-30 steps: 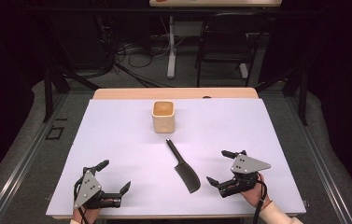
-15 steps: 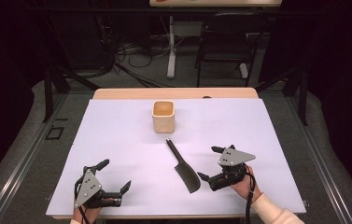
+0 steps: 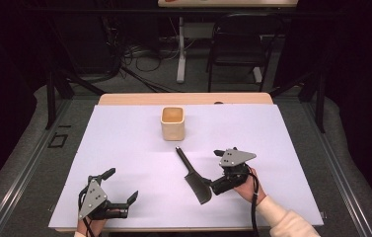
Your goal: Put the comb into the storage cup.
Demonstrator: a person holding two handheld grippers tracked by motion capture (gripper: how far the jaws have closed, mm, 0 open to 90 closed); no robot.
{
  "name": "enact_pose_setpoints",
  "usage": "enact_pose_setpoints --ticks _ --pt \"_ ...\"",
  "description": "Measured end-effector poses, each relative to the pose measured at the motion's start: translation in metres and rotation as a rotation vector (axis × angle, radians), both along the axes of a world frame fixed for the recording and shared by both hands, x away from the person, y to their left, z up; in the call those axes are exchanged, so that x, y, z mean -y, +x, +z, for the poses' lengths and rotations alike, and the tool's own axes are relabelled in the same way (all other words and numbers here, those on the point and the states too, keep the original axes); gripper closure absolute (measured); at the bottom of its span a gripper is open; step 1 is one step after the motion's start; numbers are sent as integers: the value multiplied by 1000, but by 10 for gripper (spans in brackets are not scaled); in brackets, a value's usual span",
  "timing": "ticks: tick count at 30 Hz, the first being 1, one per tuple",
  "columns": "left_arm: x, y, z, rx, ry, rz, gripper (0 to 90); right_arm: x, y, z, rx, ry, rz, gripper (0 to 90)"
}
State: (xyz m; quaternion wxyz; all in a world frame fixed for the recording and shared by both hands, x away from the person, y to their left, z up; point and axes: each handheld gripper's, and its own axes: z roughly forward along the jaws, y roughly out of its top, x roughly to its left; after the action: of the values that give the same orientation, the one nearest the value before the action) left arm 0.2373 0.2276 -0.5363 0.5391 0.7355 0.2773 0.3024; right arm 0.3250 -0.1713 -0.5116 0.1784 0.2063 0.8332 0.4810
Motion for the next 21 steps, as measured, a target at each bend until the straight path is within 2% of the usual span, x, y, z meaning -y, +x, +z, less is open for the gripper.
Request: enact_pose_setpoints --ticks 13,21 --pt "1 3 -1 2 -1 -1 2 -23 28 -1 -38 -29 36 0" --pt "1 4 -1 2 -4 -5 2 -37 43 -2 -39 -54 43 0"
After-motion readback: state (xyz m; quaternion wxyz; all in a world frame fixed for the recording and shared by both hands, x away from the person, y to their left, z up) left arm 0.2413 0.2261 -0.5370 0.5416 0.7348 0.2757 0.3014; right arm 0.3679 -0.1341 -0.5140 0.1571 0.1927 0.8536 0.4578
